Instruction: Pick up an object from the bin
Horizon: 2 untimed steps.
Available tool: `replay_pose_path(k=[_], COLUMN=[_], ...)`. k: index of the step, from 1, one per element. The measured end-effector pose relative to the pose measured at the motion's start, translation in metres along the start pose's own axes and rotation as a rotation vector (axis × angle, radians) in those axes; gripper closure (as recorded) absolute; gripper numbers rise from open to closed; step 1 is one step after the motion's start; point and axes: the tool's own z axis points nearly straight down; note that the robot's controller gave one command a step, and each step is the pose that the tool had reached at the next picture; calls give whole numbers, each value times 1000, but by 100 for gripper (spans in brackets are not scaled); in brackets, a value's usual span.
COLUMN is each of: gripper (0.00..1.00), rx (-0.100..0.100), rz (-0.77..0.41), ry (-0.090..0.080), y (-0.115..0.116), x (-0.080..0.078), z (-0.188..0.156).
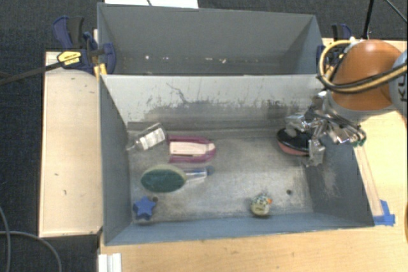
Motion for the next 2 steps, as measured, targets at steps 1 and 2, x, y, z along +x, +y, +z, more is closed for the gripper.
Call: replay_pose_path(k=[1, 2], gripper=[100, 100], rx=[5, -5], rz=[42, 68], ry=[-8, 1], y=[3, -1], x=[1, -3], z=[3, 4])
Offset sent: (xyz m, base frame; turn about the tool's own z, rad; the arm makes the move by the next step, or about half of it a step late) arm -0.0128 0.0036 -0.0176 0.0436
